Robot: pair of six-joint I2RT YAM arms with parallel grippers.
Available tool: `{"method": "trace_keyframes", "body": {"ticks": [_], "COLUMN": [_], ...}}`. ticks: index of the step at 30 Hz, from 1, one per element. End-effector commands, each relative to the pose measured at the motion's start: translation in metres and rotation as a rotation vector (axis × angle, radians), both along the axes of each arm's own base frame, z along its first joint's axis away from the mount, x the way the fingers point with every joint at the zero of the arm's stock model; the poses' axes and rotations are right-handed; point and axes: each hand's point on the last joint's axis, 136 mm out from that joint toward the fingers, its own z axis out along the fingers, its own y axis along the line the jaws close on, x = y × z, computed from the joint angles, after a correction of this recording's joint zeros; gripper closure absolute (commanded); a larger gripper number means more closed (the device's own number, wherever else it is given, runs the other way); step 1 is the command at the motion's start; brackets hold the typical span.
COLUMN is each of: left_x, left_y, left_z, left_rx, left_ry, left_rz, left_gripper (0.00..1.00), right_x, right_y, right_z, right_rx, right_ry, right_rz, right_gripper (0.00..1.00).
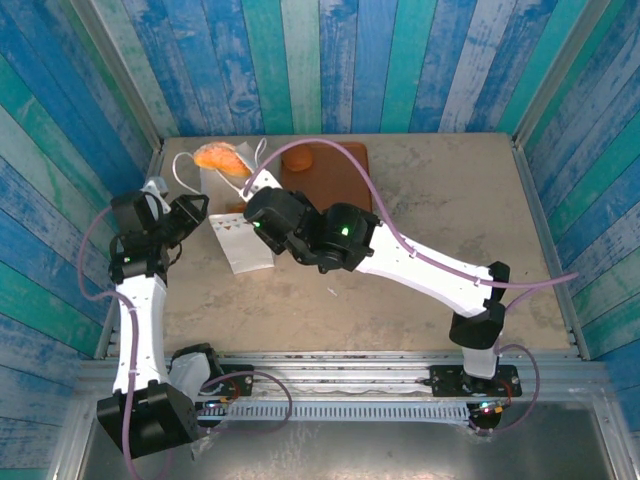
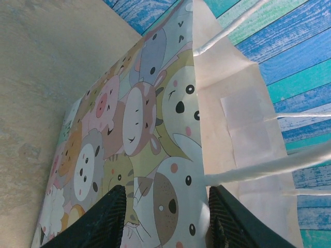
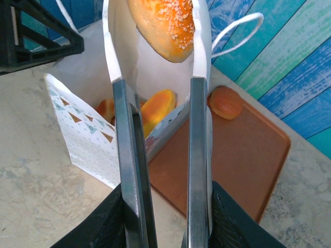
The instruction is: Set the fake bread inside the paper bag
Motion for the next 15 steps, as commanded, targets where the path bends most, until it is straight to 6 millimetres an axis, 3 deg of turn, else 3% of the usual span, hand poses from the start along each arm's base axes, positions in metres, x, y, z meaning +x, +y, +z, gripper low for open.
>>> {"method": "trace_keyframes", "body": {"ticks": [1, 15], "left_x": [-0.004, -0.006], "left_y": [0.003, 0.006], "left_z": [-0.001, 0.001], "left_rx": [0.026, 0.054], "left_ry": [-0.008, -0.002], "left_rz": [0.012, 0.023], "left_gripper": [0.55, 0.56], "right_x": [0.002, 0.021], "right_y": [0.006, 0.006], "right_z": [-0.013, -0.05], "right_rx": [0.006, -0.116], "right_ry": [0.035, 0.043], "right_rz": [-0.01, -0.046], "right_gripper": [0.67, 0.64]}}
